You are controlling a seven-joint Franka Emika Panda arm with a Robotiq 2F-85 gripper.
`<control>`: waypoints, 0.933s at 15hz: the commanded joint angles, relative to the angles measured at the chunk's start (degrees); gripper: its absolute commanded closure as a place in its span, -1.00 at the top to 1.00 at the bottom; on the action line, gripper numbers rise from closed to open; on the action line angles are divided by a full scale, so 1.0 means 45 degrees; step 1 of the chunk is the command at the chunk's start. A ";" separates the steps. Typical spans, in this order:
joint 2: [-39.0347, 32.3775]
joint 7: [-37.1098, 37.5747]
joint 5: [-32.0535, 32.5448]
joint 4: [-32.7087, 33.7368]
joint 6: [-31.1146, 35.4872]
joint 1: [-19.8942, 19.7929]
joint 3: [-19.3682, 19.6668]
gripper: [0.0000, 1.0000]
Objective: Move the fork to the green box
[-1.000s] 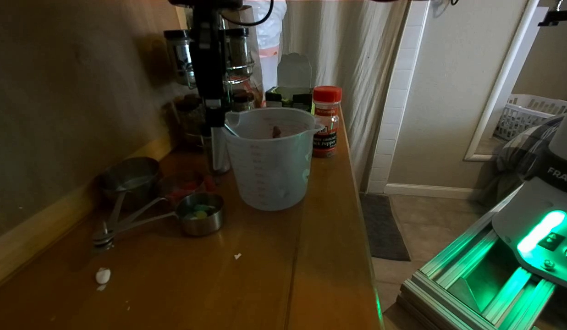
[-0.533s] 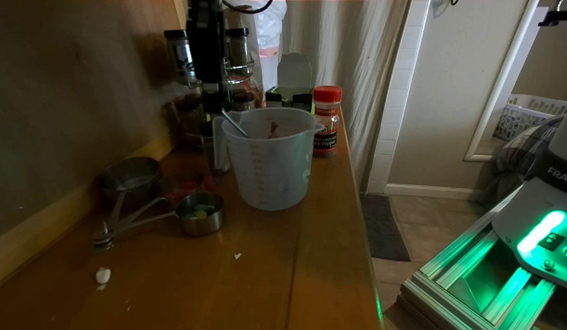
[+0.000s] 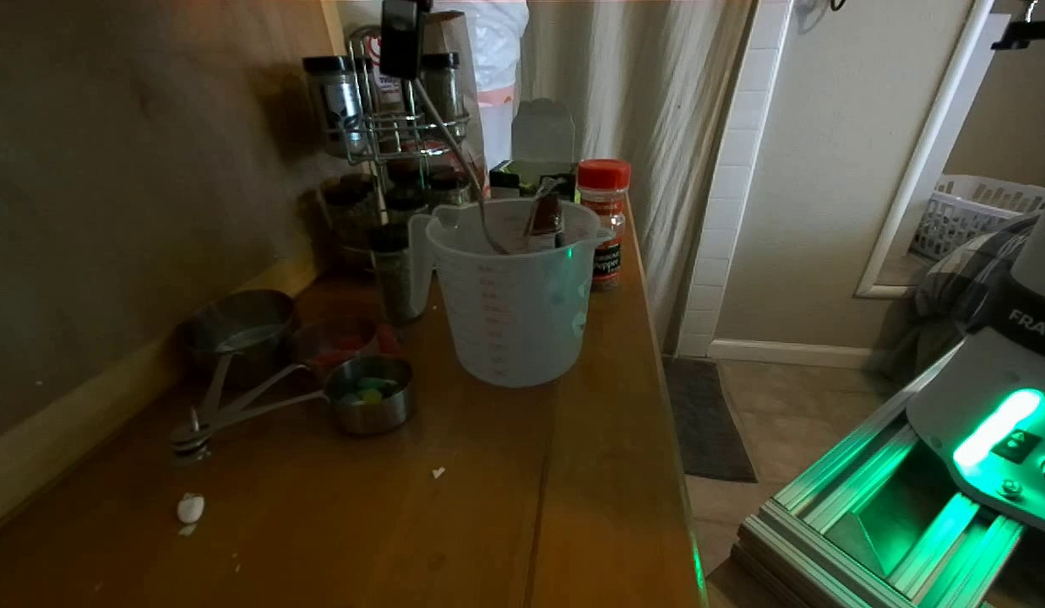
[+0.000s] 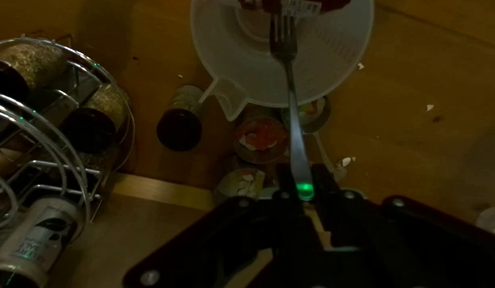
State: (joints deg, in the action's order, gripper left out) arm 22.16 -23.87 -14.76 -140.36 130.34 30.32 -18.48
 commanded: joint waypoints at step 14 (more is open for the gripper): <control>0.5757 0.2304 -0.0046 -0.2816 0.0757 0.0714 0.0537 -0.92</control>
State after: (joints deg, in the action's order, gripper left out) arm 41.44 -15.39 -17.13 -149.34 133.70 32.88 -15.36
